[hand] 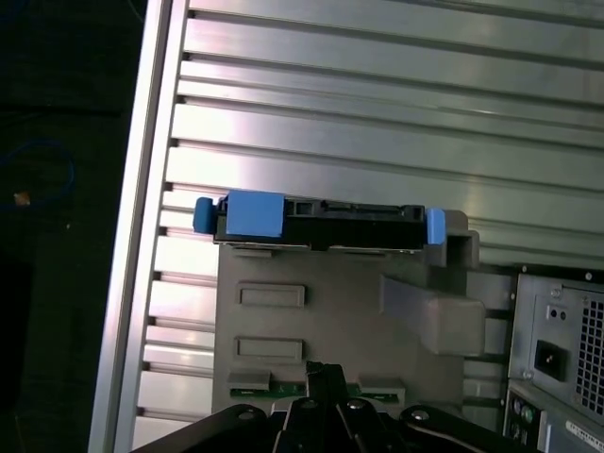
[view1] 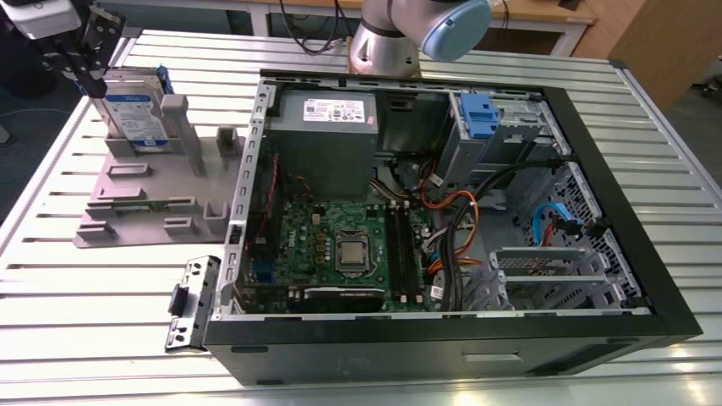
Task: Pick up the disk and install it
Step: 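Pick up the disk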
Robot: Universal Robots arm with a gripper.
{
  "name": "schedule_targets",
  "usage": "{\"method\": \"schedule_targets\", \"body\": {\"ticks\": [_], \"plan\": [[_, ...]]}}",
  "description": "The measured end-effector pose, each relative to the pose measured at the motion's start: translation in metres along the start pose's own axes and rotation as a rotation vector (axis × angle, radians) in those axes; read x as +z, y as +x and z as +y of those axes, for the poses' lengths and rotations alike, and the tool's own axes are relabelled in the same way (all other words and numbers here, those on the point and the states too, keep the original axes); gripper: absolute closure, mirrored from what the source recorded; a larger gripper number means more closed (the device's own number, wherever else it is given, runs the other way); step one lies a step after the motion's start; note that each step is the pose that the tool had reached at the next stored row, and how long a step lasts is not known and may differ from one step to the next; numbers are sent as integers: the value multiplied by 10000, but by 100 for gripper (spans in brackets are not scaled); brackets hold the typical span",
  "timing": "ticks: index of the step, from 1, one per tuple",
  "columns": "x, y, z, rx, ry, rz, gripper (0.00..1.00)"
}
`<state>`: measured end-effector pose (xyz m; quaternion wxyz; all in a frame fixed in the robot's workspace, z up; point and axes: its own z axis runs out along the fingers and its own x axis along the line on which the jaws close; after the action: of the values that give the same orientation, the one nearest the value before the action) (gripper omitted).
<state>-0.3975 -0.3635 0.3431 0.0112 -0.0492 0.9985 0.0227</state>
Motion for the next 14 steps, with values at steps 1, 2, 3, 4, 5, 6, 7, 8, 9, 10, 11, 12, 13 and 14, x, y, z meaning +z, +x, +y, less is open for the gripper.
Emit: {"method": "schedule_targets", "body": {"ticks": [1,2,3,4,5,6,7,8,9,10,11,12,13,14], "plan": [[0,0,0,-20,0,2,90],[0,0,0,-41,-1,2,90],[0,0,0,-61,-2,3,90],[0,0,0,-83,-2,4,90],[0,0,0,-104,-2,5,90],[0,0,0,-124,-3,6,90],[0,0,0,-146,-4,7,90],[0,0,0,-167,-4,8,90],[0,0,0,-187,-5,9,90],[0,0,0,-208,-5,10,90],[0,0,0,-229,-6,10,90],[0,0,0,-250,-6,12,90],[0,0,0,-271,-7,12,90],[0,0,0,-292,-7,13,90]]}}
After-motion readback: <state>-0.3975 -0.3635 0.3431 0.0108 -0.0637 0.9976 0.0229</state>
